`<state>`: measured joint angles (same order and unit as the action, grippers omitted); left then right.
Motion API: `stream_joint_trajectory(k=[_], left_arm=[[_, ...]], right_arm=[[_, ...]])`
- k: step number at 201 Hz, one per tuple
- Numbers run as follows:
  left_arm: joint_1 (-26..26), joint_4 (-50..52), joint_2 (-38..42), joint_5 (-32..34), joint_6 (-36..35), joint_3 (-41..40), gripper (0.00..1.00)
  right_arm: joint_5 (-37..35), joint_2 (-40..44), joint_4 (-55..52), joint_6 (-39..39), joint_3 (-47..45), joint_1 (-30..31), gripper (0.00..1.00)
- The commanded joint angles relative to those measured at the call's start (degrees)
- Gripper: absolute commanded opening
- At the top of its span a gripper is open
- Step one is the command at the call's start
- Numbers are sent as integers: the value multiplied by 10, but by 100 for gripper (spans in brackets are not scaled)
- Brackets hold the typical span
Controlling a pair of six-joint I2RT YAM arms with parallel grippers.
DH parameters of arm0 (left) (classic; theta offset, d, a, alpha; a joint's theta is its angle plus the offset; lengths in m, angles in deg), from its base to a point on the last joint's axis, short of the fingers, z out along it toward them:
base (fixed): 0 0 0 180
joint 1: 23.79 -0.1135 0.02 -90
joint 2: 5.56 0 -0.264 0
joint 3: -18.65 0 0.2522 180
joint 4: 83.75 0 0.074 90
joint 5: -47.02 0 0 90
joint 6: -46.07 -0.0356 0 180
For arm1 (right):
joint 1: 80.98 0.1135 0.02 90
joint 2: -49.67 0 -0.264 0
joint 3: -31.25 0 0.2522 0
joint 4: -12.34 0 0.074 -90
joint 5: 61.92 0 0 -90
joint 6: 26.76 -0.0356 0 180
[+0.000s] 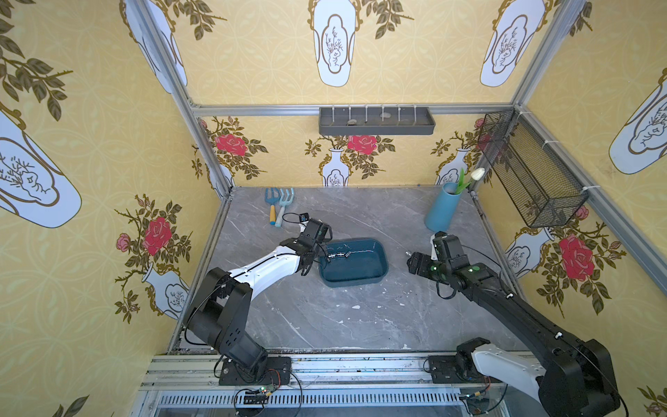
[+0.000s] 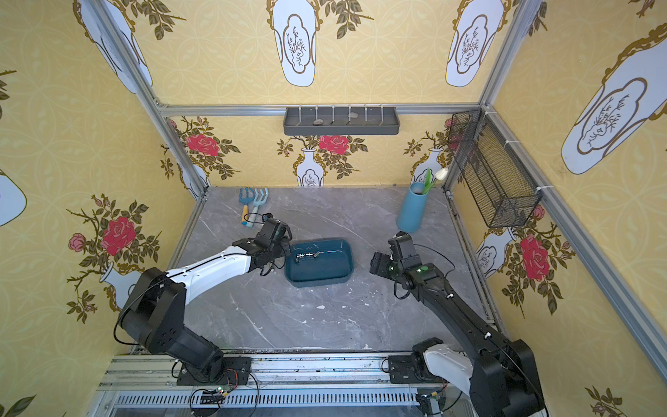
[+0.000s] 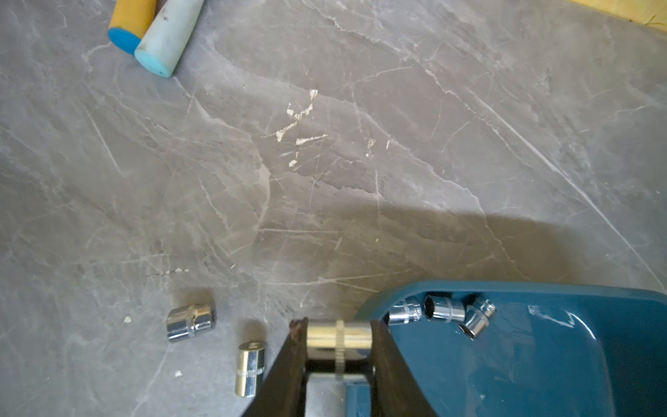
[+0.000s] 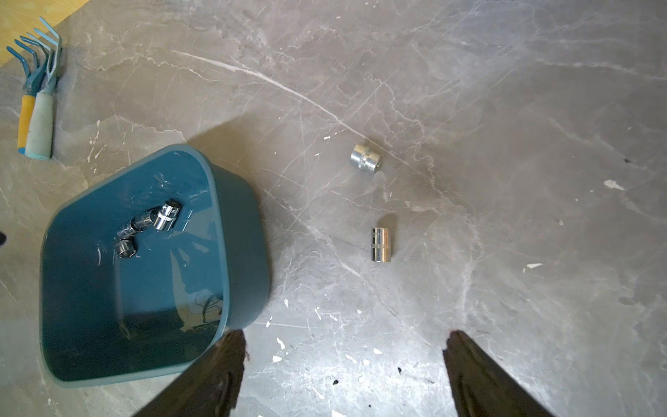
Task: Take out the socket from the storage box
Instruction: Place the socket head at the center of the board.
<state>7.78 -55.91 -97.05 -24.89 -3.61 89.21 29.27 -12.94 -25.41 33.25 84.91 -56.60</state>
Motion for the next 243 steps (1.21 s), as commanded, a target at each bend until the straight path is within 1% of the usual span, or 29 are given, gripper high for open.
stream_joint_trajectory(k=[1, 93, 176, 243], left_arm=[[-13, -18, -16, -9, 6, -8, 30], [-44, -39, -87, -20, 13, -21, 30], [-61, -38, -112, -24, 7, -14, 30], [-61, -33, -132, -19, 0, -2, 31]], right_arm=[[-1, 0, 8, -1, 4, 0, 91], [-1, -8, 8, 2, 5, 0, 91], [0, -14, 10, 3, 6, 0, 91], [0, -16, 12, 3, 4, -1, 91]])
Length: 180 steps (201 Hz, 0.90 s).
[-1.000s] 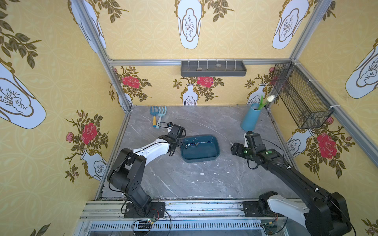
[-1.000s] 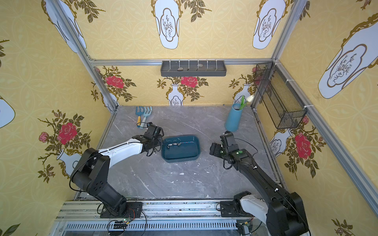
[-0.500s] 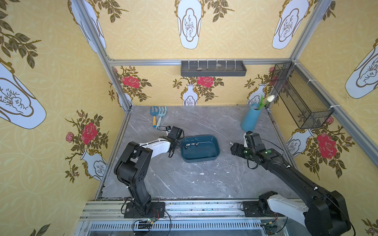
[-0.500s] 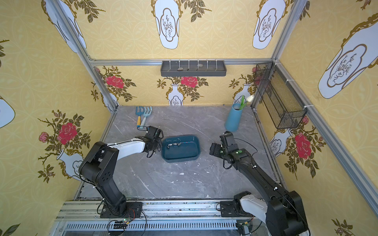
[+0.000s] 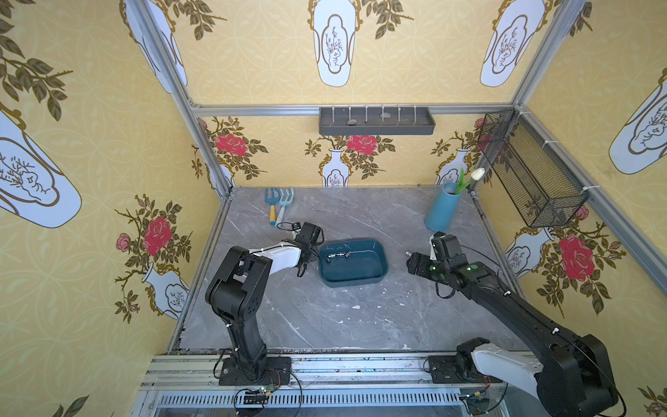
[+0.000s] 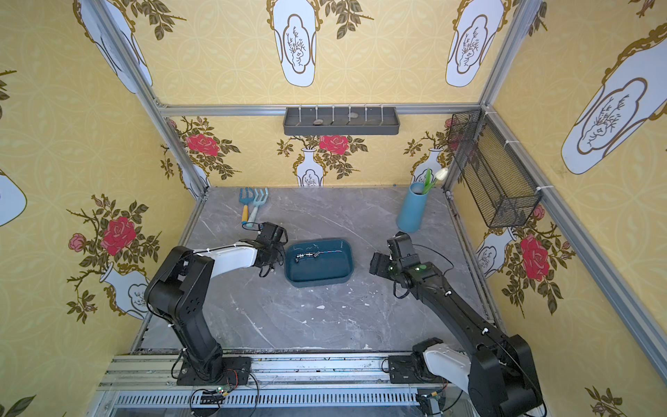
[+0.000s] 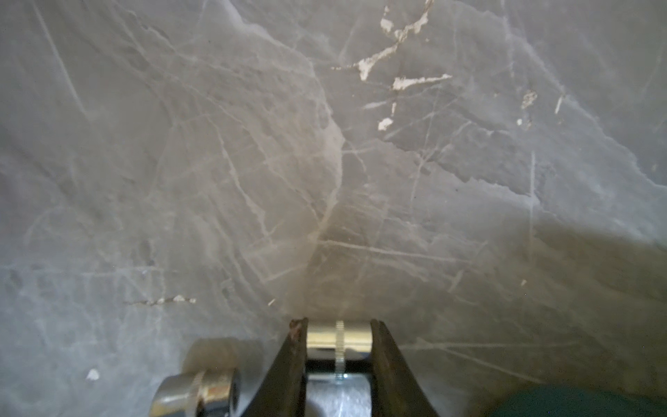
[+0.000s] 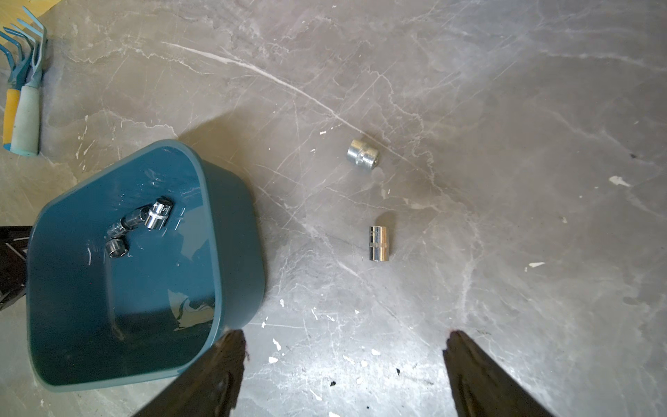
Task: Take out the socket from the storage box
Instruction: Place the socket head at the center of the board.
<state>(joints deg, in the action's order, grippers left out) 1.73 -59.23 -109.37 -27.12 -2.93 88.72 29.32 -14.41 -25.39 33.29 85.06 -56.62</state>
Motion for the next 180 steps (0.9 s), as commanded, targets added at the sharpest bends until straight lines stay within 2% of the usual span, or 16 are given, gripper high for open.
stream_joint_trajectory(k=[1, 16, 22, 96, 152, 180], left_arm=[[0, 0, -10, 3, -7, 3, 31], [0, 0, -13, 3, -7, 4, 32], [-17, 0, -15, 4, -8, 5, 32], [-16, 5, -8, 11, -14, 3, 43], [-18, 7, -2, 15, -14, 6, 44], [-20, 13, -4, 22, -32, 16, 47]], right_arm=[[0, -2, 12, 2, 2, 0, 91], [1, -3, 13, 2, 3, 0, 91], [1, -3, 13, 2, 2, 0, 91], [3, -8, 18, -1, 3, 0, 91], [3, -9, 19, -2, 2, 0, 91], [4, -9, 19, -2, 1, 0, 91]])
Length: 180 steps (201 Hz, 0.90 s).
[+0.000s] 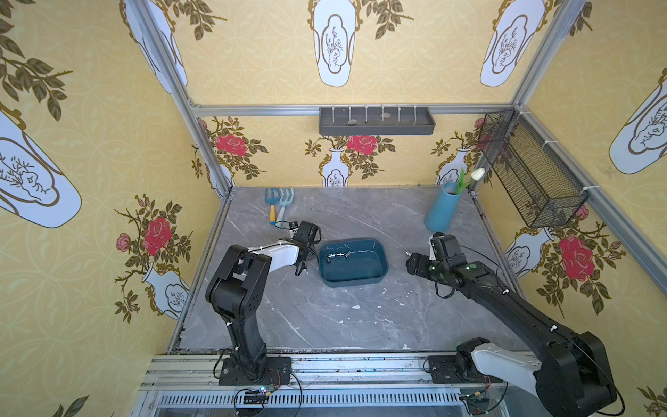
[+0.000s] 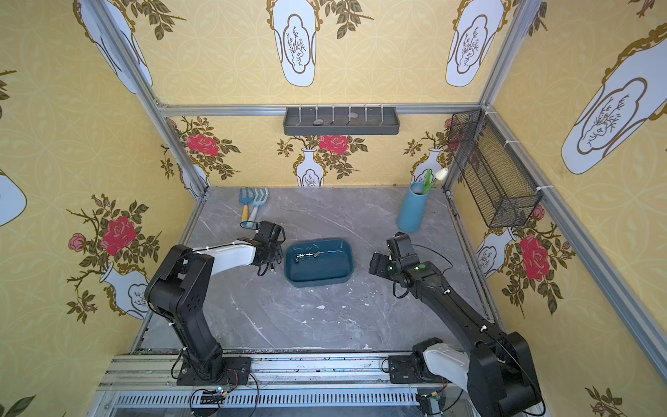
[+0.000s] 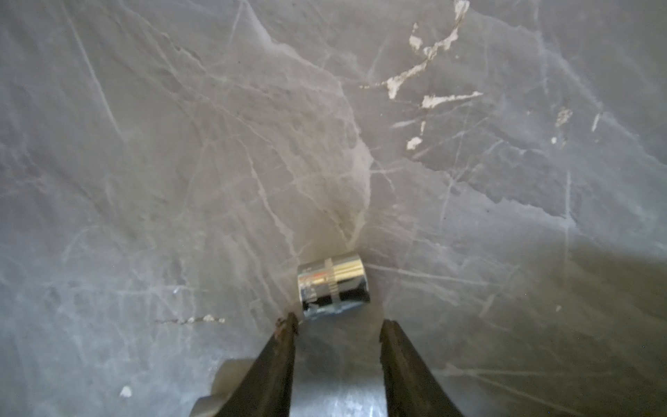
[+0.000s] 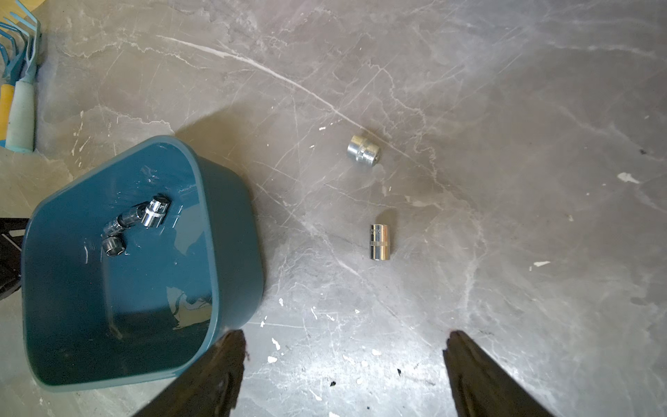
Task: Take out the socket from the storage box
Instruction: Place the socket head at the center of the board.
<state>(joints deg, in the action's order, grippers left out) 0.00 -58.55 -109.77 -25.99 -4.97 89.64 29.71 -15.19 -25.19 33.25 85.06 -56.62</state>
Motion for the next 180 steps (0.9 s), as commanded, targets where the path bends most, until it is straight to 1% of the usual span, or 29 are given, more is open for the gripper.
stream_joint_trajectory(k=[1, 83, 139, 180], left_arm=[[-3, 5, 0, 11, -12, 7, 47], [-25, 12, -11, 8, -29, 43, 51], [-48, 7, -45, -3, -54, 80, 53], [-61, -12, -71, -25, -79, 100, 53]], right_arm=[[0, -1, 18, -2, 0, 0, 91], [0, -1, 19, -3, 0, 0, 91], [1, -5, 21, -3, -2, 0, 91], [0, -7, 22, -3, -1, 0, 91]])
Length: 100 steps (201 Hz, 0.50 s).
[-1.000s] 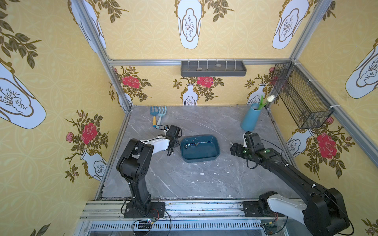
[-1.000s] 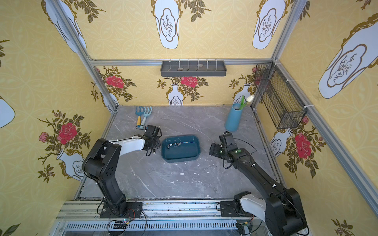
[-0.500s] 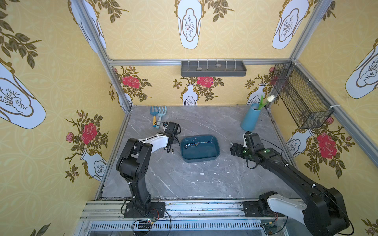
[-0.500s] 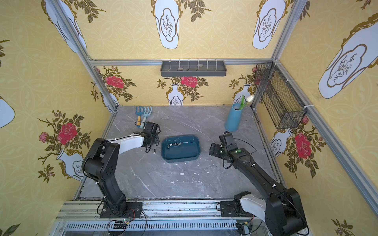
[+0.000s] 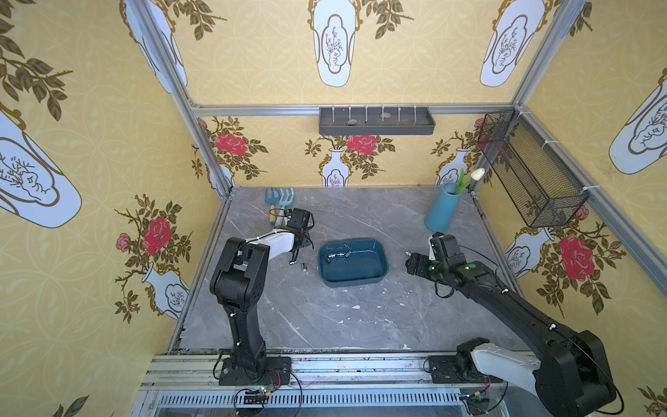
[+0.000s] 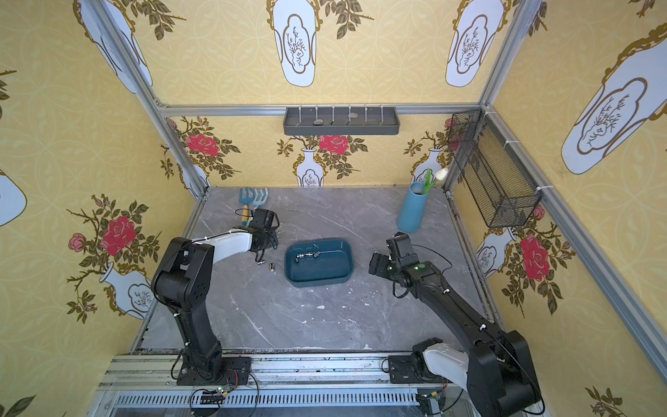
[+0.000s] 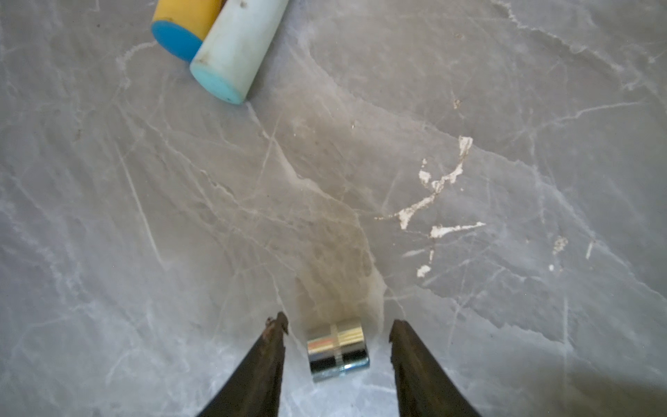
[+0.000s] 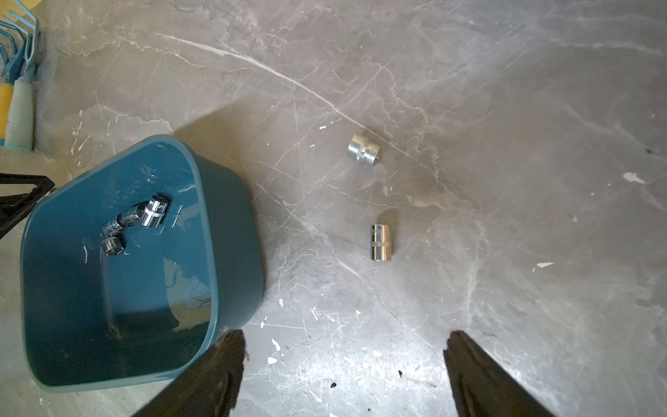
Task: Take out the socket from the storage box
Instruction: Place the socket head at the center of the board.
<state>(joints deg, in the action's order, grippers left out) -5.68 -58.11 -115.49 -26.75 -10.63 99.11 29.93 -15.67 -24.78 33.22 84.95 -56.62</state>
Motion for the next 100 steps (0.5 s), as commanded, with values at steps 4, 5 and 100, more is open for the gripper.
stream_joint_trajectory(k=[4, 5, 100], left_arm=[[-5, -20, -16, -21, -26, 7, 53], [-5, -21, -17, -22, -27, 7, 53], [-22, -14, -60, -55, -61, 44, 49]], right_arm=[[-2, -2, 18, -4, 1, 0, 91], [-2, -2, 18, -3, 1, 0, 91], [-2, -14, 21, -5, 7, 0, 91]])
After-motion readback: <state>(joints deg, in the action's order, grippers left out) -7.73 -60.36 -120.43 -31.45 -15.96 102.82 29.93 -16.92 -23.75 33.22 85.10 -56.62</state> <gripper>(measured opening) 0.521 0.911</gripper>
